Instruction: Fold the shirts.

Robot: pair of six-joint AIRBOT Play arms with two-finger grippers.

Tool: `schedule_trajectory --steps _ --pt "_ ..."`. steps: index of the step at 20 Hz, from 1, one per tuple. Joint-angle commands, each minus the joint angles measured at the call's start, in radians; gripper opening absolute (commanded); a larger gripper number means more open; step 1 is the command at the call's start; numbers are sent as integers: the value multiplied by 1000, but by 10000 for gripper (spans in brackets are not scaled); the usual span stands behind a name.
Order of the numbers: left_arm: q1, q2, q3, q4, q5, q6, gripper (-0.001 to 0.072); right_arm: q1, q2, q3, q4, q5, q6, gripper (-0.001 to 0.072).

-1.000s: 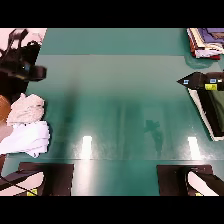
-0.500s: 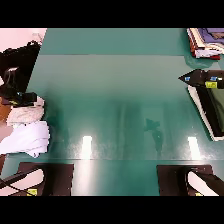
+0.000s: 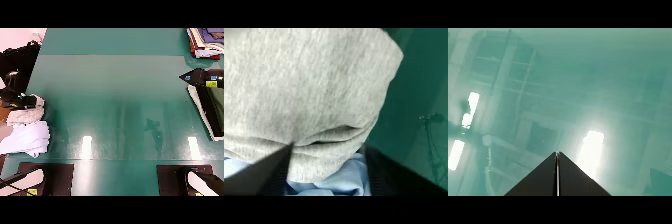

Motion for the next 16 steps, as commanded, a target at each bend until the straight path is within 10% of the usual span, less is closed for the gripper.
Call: schedule_trajectory --steps 1,9,12,16 --pt "1 0 82 6 -50 3 550 1 0 0 0 -1 0 13" --pt "1 -44 -47 91 103 8 547 1 0 0 0 2 0 13" --pt "1 -58 -53 84 84 -18 30 1 0 0 0 0 0 13" --pt "1 -7 51 51 5 -21 22 1 1 4 3 -15 0 13"
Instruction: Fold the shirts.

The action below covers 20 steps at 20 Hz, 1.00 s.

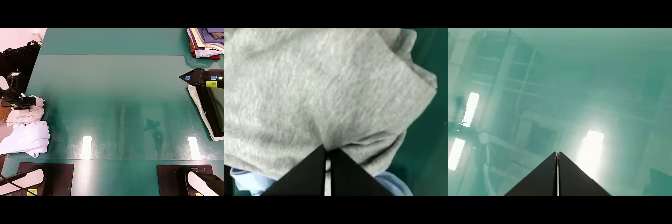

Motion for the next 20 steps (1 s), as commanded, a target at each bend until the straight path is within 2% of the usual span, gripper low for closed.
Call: schedule_trajectory --steps 1,5,7,9,10,15,20 --pt "-3 67 108 -50 -49 -5 22 0 1 21 2 -16 0 13" --pt "-3 273 377 -234 -78 0 21 1 1 175 2 -49 0 13" --pt "-3 352 511 -375 -86 42 21 1 1 253 2 -71 0 13" --pt "-13 393 629 -498 -95 52 20 1 1 316 2 -80 0 13" --pt "-51 397 680 -504 -97 52 20 1 1 338 2 -80 0 13" --pt "-390 340 727 -495 -103 43 20 1 0 374 2 -71 0 13" --pt "-759 74 727 -496 -220 47 22 1 1 374 2 -6 0 13"
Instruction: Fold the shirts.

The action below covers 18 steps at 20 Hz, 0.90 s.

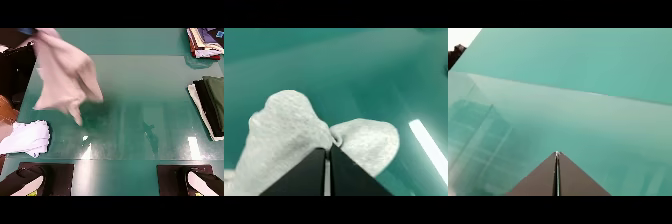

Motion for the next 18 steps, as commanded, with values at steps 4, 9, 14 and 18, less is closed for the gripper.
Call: schedule_trajectory --steps 4,9,14,18 --pt "-418 -368 9 -11 -75 68 520 1 0 5 0 90 0 13" --pt "-407 -482 10 174 -119 118 549 1 0 5 0 137 0 13" --pt "-81 -463 -33 247 -183 47 519 1 0 5 0 137 0 13" --pt "124 -463 -257 37 -114 54 519 1 0 5 0 134 0 13"
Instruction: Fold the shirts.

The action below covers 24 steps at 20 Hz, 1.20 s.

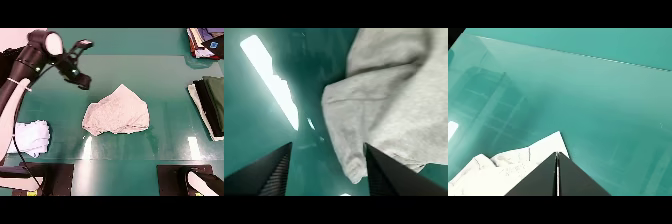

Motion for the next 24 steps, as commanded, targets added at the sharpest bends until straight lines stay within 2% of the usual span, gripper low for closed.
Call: schedule_trajectory --steps 1,4,9,15,16,17,18,20,21,22,24 --pt "157 -2 -186 -157 72 0 519 1 0 1 0 -3 0 13" --pt "177 -2 -374 -219 184 29 519 1 0 1 0 -4 0 13" --pt "177 -3 -576 -442 357 125 518 1 0 1 0 -4 0 13" --pt "177 -5 -628 -555 404 130 514 1 0 1 0 -5 0 13" --pt "177 -5 -628 -566 406 131 374 1 0 1 0 -5 1 13" --pt "177 -5 -628 -578 407 138 198 1 0 1 0 -5 0 12" --pt "177 -5 -628 -586 407 160 146 1 0 1 0 -5 0 13" --pt "177 -5 -628 -587 406 159 143 1 0 1 -1 -4 0 13" --pt "177 -4 -628 -588 406 156 114 1 -1 1 -1 -4 0 12" --pt "177 -3 -624 -590 403 159 22 1 -2 1 -3 -4 0 13" --pt "177 -2 -575 -568 375 161 22 1 -10 0 -18 -1 0 13"
